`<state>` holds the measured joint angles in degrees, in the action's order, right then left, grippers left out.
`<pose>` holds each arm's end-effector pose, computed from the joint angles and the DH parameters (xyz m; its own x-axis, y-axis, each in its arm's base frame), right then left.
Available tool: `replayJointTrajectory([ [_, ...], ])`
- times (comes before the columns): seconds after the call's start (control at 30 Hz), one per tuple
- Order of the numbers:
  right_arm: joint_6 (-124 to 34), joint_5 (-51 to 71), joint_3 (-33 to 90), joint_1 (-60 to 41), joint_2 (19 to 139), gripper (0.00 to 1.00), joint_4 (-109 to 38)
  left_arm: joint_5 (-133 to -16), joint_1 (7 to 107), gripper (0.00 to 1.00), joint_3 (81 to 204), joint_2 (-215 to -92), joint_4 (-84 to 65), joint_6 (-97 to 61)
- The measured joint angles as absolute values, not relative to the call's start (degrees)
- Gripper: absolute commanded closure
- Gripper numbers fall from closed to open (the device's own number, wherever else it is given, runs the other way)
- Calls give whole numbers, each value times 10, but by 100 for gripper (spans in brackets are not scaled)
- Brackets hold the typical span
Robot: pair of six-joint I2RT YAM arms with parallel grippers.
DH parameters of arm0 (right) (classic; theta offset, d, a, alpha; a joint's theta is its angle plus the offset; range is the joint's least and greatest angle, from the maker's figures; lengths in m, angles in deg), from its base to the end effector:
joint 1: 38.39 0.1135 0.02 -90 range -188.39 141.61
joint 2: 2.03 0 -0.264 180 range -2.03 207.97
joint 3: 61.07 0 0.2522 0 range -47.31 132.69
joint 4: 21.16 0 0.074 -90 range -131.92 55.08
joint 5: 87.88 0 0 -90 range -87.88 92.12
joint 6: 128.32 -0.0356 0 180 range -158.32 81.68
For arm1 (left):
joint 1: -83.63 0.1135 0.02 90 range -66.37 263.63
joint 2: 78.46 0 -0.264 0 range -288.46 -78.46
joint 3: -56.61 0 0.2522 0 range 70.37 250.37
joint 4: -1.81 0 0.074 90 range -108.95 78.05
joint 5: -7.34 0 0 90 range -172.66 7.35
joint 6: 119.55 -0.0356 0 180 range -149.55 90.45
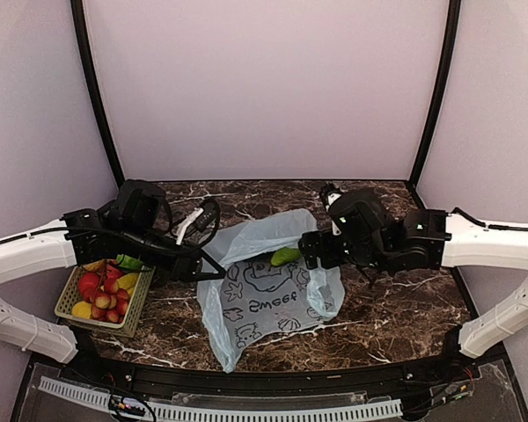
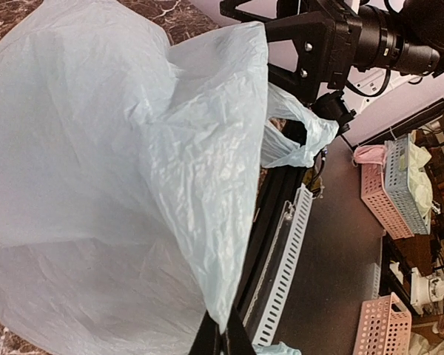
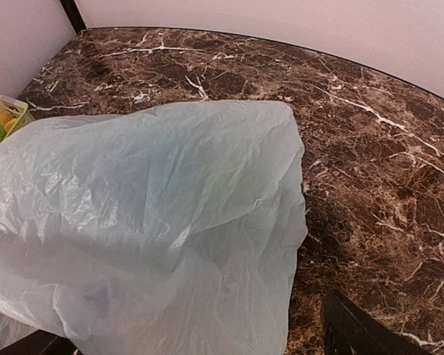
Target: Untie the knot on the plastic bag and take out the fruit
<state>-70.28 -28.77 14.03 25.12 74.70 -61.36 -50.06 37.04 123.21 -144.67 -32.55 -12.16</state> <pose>0.1454 0.2509 0.2936 -0.5686 -0.1226 -0.8134 -0.3494 0.9312 0.1039 0.1592 -0.1962 0.2987 -0.6411 0.3113 -0.7014 0.7623 0.3640 -0.5351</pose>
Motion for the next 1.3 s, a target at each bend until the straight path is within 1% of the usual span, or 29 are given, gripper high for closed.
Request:
replayJointTrajectory([
  [0.13, -681, -252, 128, 250, 702, 13, -606, -482, 367, 99, 1235, -1455, -288, -94],
  [0.3, -640, -151, 83, 273, 629, 22, -555, -481, 367, 99, 1242, -1469, -244, -44],
  [0.37, -628, -110, 69, 291, 609, 30, -531, -483, 367, 99, 1252, -1477, -238, -29],
  [0.47, -618, -53, 54, 319, 594, 45, -484, -488, 367, 99, 1267, -1485, -235, -17],
  [0.57, -611, -15, 52, 346, 609, 58, -438, -491, 367, 99, 1277, -1489, -236, -9],
  [0.63, -602, -1, 54, 358, 631, 64, -417, -491, 367, 99, 1281, -1492, -237, -7],
  [0.9, -587, 7, 83, 370, 768, 76, -411, -490, 367, 99, 1284, -1495, -256, -9],
  [1.07, -568, -10, 96, 370, 807, 81, -435, -488, 367, 99, 1292, -1495, -279, -25],
  [1.17, -554, -22, 111, 370, 820, 83, -461, -488, 367, 99, 1296, -1495, -290, -35],
  [1.3, -539, -29, 127, 370, 843, 83, -487, -487, 367, 99, 1304, -1499, -301, -41],
])
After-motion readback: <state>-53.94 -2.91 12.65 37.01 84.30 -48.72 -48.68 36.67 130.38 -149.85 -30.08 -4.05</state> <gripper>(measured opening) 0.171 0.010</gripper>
